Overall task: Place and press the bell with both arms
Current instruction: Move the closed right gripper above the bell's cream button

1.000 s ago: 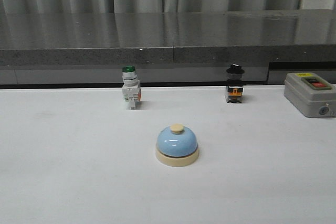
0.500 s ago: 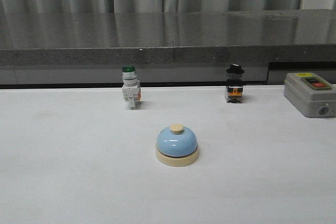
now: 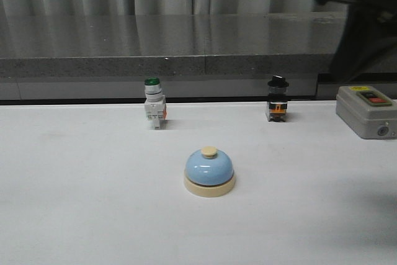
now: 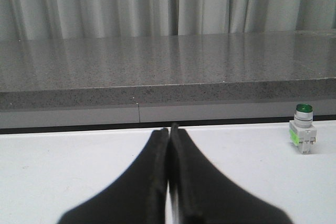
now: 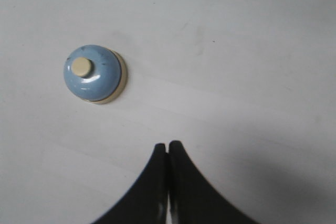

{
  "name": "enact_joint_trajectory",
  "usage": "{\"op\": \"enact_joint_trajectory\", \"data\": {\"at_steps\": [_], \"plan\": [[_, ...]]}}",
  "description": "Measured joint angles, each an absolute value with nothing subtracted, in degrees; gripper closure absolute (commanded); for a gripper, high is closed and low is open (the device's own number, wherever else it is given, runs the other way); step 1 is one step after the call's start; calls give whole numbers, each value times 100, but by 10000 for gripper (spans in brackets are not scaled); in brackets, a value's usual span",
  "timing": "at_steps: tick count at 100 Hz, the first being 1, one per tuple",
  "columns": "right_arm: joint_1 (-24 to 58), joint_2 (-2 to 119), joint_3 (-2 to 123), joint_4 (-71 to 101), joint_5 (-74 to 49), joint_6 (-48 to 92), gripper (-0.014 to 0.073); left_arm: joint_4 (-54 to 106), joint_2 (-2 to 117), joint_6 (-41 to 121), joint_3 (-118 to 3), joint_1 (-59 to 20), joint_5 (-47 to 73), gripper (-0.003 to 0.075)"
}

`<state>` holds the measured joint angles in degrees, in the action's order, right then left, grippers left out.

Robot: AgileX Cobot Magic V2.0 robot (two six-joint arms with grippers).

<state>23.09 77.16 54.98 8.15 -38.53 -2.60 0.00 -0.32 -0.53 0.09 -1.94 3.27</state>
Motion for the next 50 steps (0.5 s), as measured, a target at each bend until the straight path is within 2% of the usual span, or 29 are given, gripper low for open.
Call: {"op": "enact_joint_trajectory", "data": {"at_steps": [50], "plan": [[3128, 9768, 6894, 828, -3724, -260, 654, 0, -32, -53, 9, -194, 327, 741]]}}
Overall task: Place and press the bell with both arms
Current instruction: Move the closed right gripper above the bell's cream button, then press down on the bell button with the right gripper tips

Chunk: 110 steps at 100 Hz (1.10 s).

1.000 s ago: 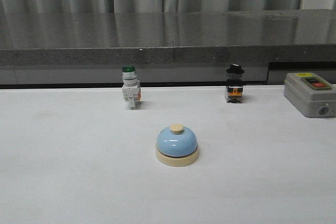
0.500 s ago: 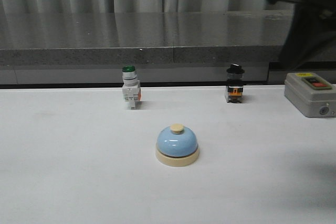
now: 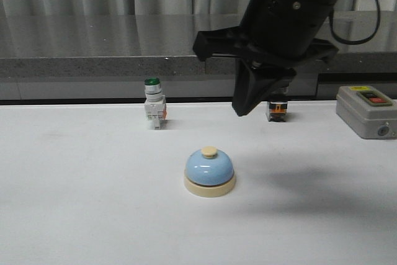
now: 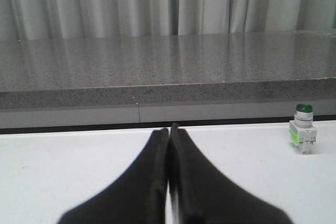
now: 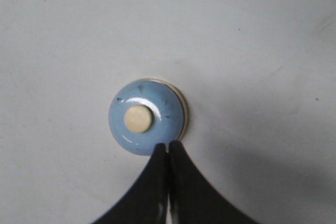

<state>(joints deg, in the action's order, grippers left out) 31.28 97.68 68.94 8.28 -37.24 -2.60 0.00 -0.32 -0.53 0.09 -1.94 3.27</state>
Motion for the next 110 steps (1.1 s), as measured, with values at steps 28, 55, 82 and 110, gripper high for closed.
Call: {"op": "enact_joint_trajectory", "data": {"at_steps": [28, 55, 82, 110], "plan": [[3346, 10331, 7283, 841, -3714, -260, 654, 0, -32, -53, 9, -194, 327, 741], [3408, 10671, 7487, 841, -3725, -260, 654, 0, -32, -53, 9, -194, 327, 741], [3431, 10806, 7511, 841, -3725, -260, 654, 0, -32, -53, 9, -194, 327, 741], [3431, 10993, 7585, 841, -3649, -260, 654, 0, -32, -53, 9, -194, 327, 741]]}}
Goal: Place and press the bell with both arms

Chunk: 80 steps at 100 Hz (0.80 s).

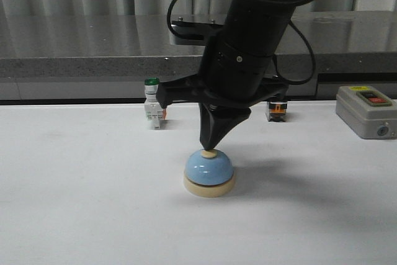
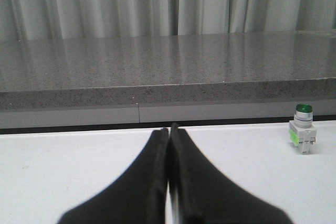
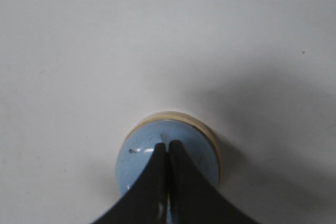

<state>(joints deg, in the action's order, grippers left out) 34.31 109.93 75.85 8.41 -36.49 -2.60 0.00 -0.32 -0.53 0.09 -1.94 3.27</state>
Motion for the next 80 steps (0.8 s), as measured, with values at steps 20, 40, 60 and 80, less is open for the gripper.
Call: {"op": "enact_joint_trajectory", "data": {"at_steps": [20, 40, 60, 80], "plan": [[3431, 10960, 7638, 841, -3816, -260, 654, 0, -32, -53, 9, -194, 327, 741], [3431, 10387, 7638, 673, -3934, -260, 654, 0, -32, -53, 9, -194, 327, 741], [3420, 9543, 7638, 291, -4063, -274, 654, 0, -32, -53, 9, -194, 327, 741], [3202, 8747, 7548, -125, -4267, -376, 654, 0, -32, -53, 9, -194, 327, 741]]}}
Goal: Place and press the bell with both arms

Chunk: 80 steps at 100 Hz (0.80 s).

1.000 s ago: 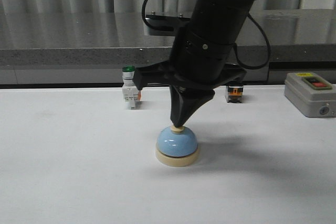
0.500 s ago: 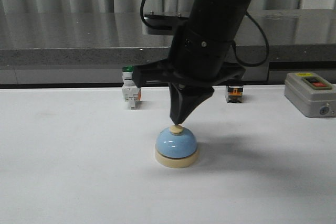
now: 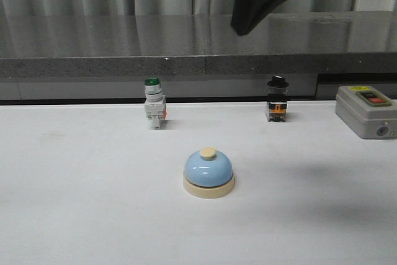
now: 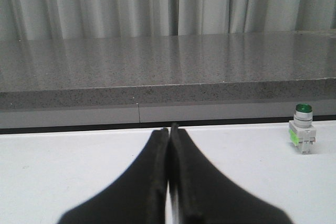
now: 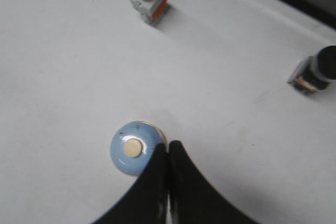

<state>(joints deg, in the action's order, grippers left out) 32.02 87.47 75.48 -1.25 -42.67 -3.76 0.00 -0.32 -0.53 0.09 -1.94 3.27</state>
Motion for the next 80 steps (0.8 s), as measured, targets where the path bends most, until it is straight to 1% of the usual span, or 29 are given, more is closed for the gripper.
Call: {"op": "enact_joint_trajectory", "data": {"at_steps": [19, 44, 80], "plan": [[2638, 7910, 7087, -314, -4339, -504, 654, 0, -32, -53, 9, -194, 327, 741], [1775, 6702, 6145, -396, -4312, -539, 654, 0, -32, -53, 9, -194, 327, 741], [775, 4368, 4605, -528, -3883, -549, 654, 0, -32, -53, 9, -194, 327, 741]]}}
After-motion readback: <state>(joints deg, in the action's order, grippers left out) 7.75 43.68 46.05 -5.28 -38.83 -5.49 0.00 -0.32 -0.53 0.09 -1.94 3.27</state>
